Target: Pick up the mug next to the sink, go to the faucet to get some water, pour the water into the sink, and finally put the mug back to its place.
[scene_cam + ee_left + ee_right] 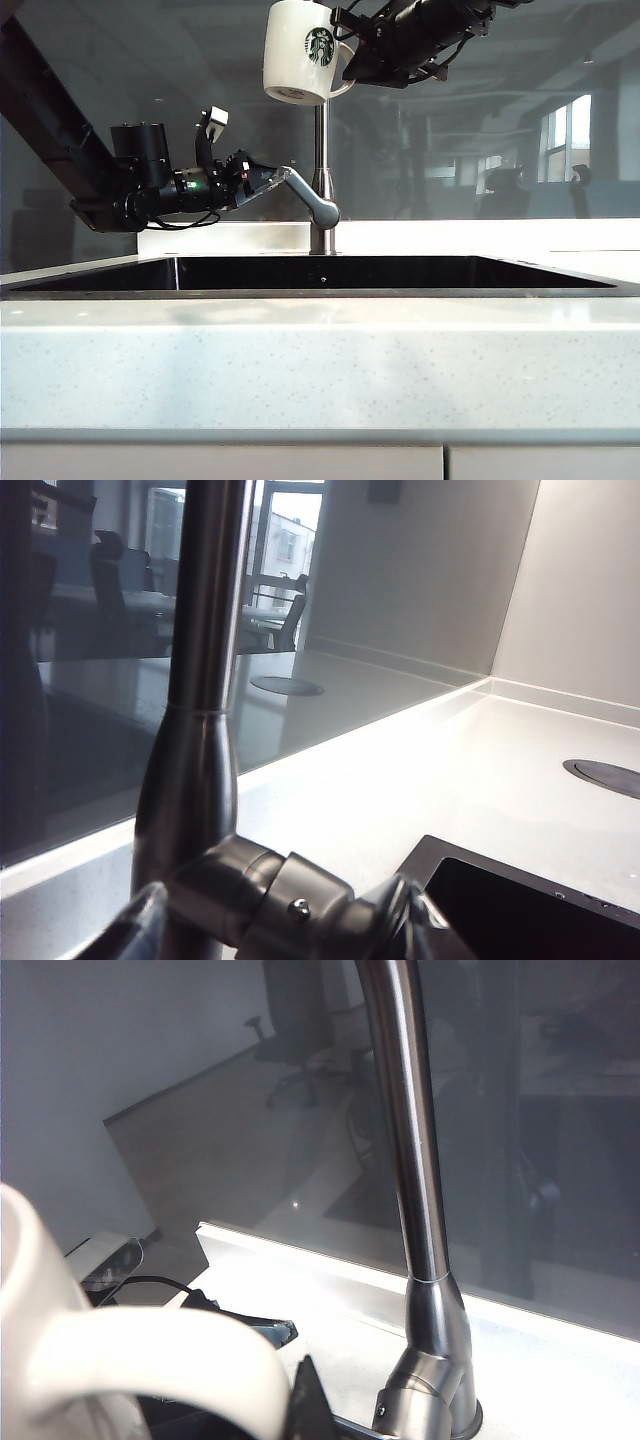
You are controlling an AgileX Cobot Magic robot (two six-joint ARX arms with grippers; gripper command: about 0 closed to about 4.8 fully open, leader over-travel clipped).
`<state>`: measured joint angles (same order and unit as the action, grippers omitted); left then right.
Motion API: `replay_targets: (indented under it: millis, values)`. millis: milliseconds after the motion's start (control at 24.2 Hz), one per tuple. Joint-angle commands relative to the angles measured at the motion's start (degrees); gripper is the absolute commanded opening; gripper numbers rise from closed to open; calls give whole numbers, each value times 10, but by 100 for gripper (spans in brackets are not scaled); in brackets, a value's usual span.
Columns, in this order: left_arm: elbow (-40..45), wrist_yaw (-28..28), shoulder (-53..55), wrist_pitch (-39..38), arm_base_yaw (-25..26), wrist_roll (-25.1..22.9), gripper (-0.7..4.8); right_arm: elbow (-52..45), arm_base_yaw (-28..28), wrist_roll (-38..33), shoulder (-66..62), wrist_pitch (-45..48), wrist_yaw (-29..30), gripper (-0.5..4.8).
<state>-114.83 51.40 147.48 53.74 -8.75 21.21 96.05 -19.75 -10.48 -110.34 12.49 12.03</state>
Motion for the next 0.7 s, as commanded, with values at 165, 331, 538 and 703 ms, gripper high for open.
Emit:
replay_targets:
  millis: [165, 331, 538, 703]
  values:
    - [-2, -15, -5, 2, 2, -17, 300, 10, -2, -11, 12, 45, 1, -2]
    - [-2, -43, -5, -2, 2, -60, 300, 10, -2, -11, 13, 42, 1, -2]
    - [-2, -178, -5, -8, 2, -89, 300, 10, -2, -11, 13, 41, 1, -2]
    - [-2, -244, -6, -4, 2, -88, 300, 10, -1, -11, 13, 40, 1, -2]
